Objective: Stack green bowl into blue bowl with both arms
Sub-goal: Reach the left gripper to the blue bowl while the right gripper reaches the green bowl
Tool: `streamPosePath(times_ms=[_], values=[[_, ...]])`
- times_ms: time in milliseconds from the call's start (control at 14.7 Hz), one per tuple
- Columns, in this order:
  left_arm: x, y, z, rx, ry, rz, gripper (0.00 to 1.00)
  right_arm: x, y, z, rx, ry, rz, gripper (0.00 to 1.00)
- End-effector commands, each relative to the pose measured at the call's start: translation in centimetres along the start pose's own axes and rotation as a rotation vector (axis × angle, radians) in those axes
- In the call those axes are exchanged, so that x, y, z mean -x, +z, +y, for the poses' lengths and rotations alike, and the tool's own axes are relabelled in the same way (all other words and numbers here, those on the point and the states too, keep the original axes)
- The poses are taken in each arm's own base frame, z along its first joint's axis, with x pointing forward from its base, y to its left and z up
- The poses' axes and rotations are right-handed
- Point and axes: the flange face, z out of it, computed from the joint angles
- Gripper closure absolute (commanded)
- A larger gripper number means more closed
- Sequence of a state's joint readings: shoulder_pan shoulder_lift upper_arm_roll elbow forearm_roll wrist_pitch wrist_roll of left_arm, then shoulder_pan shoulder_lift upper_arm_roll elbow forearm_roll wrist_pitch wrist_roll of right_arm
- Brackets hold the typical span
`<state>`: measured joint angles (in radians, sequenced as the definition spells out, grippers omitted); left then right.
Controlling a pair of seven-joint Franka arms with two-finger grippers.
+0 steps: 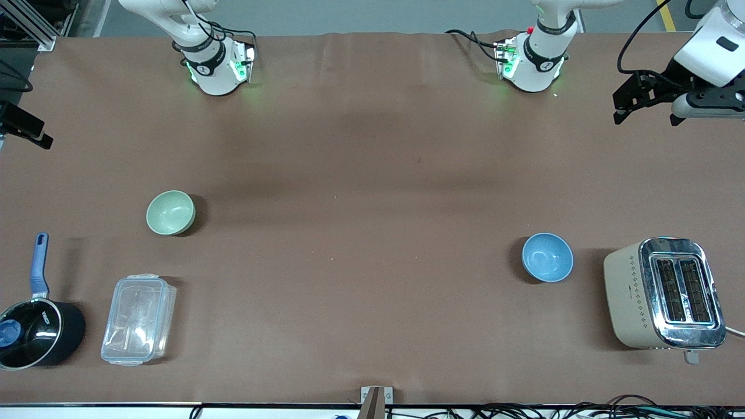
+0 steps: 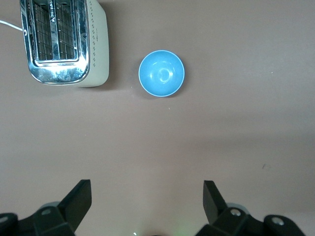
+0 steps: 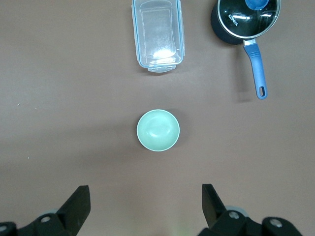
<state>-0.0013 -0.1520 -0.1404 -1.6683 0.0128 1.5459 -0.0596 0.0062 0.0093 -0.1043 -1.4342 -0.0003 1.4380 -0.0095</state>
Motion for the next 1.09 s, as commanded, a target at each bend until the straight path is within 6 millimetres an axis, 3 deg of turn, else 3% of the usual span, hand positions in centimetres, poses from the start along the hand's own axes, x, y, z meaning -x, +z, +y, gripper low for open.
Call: streamPosePath(times_ms=[0,136,272,544,680,748,883,1019], values=[[-0.5,-0.6,-0.2,0.018,0.012,-0.01,0.0,-0.1,-0.2,0.1,0.0,-0.007,-0.002,0.0],[-1.4,-0.4,-0.2,0.02,0.013,-0.01,0.0,-0.1,-0.2,0.1,0.0,-0.007,-0.001,0.0],[-3.6,1.8,-0.5,0.023,0.015,-0.048,0.0,0.0,-0.2,0.1,0.0,-0.009,-0.004,0.0],[-8.7,10.9,-1.1,0.029,0.017,-0.044,0.0,0.0,-0.2,0.1,0.0,-0.007,-0.004,0.0],[-10.5,16.9,-1.6,0.037,0.006,-0.033,0.0,-0.1,0.3,0.2,0.0,-0.01,-0.011,0.0],[-11.1,19.8,-1.9,0.025,0.008,-0.029,0.0,-0.2,1.6,0.4,0.0,-0.038,-0.039,0.0],[-12.3,25.5,-2.3,-0.015,0.029,-0.013,0.0,-0.6,6.0,0.8,0.002,-0.087,-0.085,0.0],[-13.0,30.6,-3.4,-0.006,0.003,-0.029,0.0,-1.2,12.5,3.3,0.003,-0.07,-0.092,0.0]])
